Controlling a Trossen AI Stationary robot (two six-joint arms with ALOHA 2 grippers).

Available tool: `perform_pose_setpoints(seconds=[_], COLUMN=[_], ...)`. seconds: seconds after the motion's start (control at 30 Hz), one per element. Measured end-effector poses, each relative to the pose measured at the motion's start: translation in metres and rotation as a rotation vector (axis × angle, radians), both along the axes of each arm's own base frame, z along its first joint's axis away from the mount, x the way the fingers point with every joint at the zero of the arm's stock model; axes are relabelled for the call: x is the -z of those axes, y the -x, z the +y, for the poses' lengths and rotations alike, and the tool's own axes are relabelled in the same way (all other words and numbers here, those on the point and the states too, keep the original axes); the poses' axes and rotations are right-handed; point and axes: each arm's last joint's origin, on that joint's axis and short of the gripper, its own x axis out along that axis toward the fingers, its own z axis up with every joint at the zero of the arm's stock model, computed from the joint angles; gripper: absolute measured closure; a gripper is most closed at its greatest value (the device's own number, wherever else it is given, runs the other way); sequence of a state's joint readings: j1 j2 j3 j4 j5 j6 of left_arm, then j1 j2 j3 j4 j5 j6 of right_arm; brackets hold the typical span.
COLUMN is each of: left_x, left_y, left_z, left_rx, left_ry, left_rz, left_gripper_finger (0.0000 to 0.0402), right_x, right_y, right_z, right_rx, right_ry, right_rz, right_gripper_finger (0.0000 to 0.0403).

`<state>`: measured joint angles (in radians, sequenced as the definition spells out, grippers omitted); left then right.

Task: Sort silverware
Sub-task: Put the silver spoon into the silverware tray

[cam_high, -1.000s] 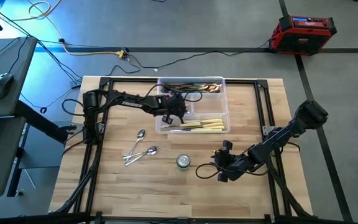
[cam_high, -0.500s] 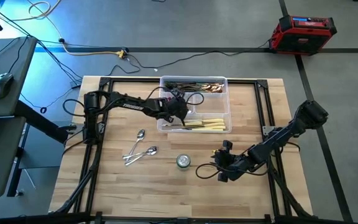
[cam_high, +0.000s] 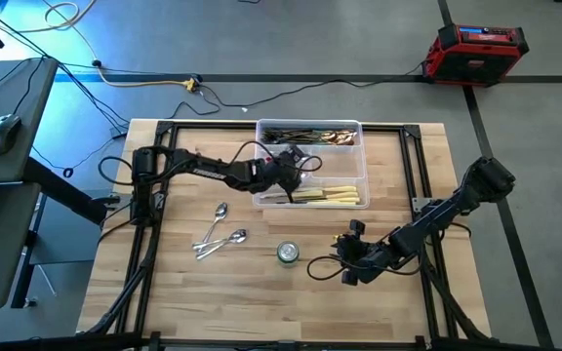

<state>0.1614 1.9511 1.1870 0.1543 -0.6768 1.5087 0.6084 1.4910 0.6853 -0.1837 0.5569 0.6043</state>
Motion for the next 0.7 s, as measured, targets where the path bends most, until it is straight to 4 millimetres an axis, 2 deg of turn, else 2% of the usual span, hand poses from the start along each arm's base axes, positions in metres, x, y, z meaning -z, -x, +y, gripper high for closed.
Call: perform_pose_setpoints(seconds=[0.17, 0.4, 0.57, 0.7], left_x=[0.003, 0.014, 0.017, 0.019], left_y=[-0.002, 0.010, 0.016, 0.018], left_z=[-0.005, 0.011, 0.023, 0.027], left_rx=[0.122, 0.136, 0.148, 0.138], left_ry=[0.056, 0.064, 0.075, 0.114], left_rz=[-0.012, -0.016, -0.087, -0.093], left_gripper_finger=[0.0401, 0.0401, 0.0401, 0.0401], right_x=[0.000, 0.000, 0.000, 0.000], right_y=[0.000, 0.000, 0.000, 0.000], right_z=[0.000, -0.001, -0.002, -0.002], right_rx=[-0.001, 0.005, 0.024, 0.032], right_ry=[0.002, 0.014, 0.038, 0.050], right_rz=[0.003, 0.002, -0.013, -0.020], right_gripper_finger=[0.0300, 0.0300, 0.0300, 0.0300])
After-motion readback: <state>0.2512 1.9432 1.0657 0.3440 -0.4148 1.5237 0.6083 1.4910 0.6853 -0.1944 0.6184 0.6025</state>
